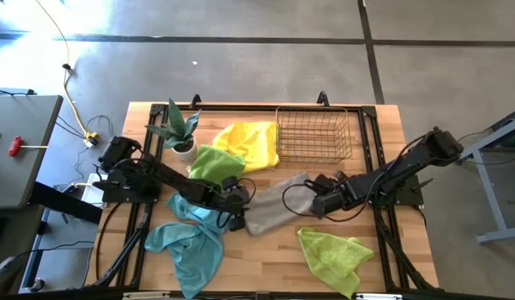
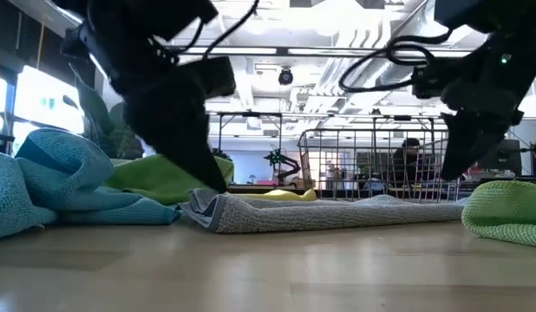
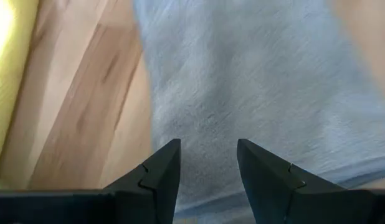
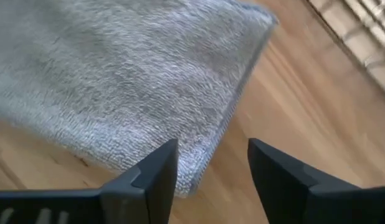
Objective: Fold microfiber towels
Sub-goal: Fold the gray microfiber towel
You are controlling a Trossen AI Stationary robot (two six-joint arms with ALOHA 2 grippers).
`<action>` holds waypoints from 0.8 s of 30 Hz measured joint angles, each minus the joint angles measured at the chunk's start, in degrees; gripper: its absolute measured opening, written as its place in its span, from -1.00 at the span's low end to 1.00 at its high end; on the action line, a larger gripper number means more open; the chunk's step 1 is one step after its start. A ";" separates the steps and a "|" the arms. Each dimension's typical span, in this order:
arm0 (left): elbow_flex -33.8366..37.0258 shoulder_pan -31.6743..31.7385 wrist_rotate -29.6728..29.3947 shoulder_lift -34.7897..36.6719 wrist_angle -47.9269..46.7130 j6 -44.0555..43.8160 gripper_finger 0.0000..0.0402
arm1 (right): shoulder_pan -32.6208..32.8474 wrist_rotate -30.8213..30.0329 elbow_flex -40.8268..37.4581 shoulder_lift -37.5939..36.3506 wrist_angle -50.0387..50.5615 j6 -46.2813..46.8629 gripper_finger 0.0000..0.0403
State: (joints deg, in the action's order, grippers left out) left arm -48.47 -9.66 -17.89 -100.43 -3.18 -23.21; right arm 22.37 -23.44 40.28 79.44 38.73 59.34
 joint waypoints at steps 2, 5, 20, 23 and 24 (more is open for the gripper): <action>0.00 0.02 -0.27 -1.89 1.50 -0.10 -0.26 | 0.00 0.34 -0.94 -0.05 -0.68 3.60 0.00; -0.04 0.01 0.08 -4.17 3.12 0.36 -0.26 | 0.00 1.77 -2.39 -0.24 -0.84 7.13 0.02; -0.22 -0.80 0.13 -5.96 3.60 0.34 -0.26 | 0.28 4.83 -10.30 -0.81 -15.02 19.18 0.02; -0.18 -0.82 0.04 -6.00 3.69 0.36 -0.26 | 0.23 5.50 -10.43 -0.81 -17.18 19.10 0.00; -0.17 -0.82 0.02 -6.00 3.69 0.38 -0.26 | 0.22 6.03 -10.47 -0.79 -18.38 18.81 -0.02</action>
State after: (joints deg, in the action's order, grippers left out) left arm -48.64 -10.48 -17.86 -106.43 0.51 -22.83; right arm 22.59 -17.41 29.81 78.65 20.35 78.15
